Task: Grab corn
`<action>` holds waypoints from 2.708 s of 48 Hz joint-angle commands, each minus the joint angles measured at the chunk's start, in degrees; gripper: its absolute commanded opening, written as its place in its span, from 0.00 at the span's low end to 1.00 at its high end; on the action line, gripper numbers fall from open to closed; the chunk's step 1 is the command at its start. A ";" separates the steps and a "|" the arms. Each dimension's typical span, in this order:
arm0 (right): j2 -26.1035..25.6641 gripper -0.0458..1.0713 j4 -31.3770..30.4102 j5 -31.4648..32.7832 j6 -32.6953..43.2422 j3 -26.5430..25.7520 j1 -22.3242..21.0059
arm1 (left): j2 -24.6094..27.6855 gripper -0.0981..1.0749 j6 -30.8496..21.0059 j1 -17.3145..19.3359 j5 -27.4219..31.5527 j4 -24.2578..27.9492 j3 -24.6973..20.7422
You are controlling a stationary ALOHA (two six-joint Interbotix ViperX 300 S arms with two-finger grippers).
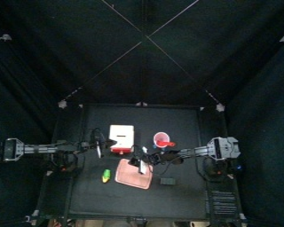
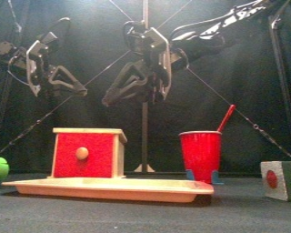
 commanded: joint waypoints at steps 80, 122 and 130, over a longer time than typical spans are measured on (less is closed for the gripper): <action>-24.17 0.50 2.29 -4.31 -0.53 18.28 -2.02 | -0.44 0.85 -2.90 -8.70 50.71 -6.94 -16.52; -45.62 0.50 -0.88 -13.89 -0.79 32.52 -9.67 | 5.62 0.85 -82.71 -26.63 72.33 27.25 -20.92; -46.93 0.50 -1.23 -13.89 -0.88 33.49 -9.76 | 9.49 0.85 -91.05 -29.71 72.95 27.51 -21.97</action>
